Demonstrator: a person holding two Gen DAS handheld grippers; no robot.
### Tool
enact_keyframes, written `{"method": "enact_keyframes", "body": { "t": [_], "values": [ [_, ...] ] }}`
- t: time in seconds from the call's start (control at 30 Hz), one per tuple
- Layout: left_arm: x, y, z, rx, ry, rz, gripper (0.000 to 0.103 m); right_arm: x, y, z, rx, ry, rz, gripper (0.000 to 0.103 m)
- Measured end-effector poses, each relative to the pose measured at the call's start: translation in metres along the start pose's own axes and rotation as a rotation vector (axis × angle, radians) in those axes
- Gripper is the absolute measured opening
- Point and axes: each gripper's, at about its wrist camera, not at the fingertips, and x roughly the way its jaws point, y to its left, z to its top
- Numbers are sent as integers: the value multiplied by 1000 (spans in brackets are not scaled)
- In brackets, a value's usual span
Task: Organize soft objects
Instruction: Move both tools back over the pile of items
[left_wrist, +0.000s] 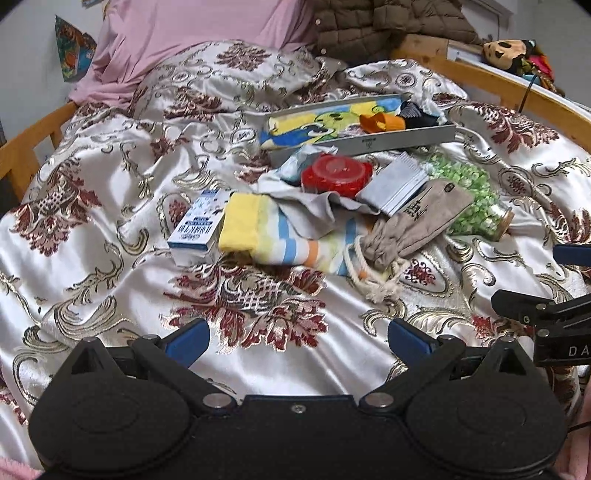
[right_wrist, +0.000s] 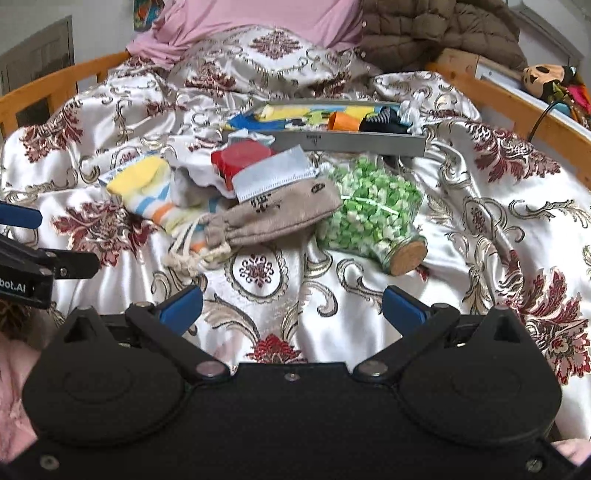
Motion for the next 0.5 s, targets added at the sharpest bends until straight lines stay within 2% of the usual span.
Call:
{"method": "enact_keyframes", "body": {
  "t": [0.23,0.5],
  "values": [
    [9,4,1,-31,51,23,102,13,0,-1,5,51,5,102],
    [13,11,6,-68,54,40,102,25,-1,1,34,95,24,102]
  ]
}}
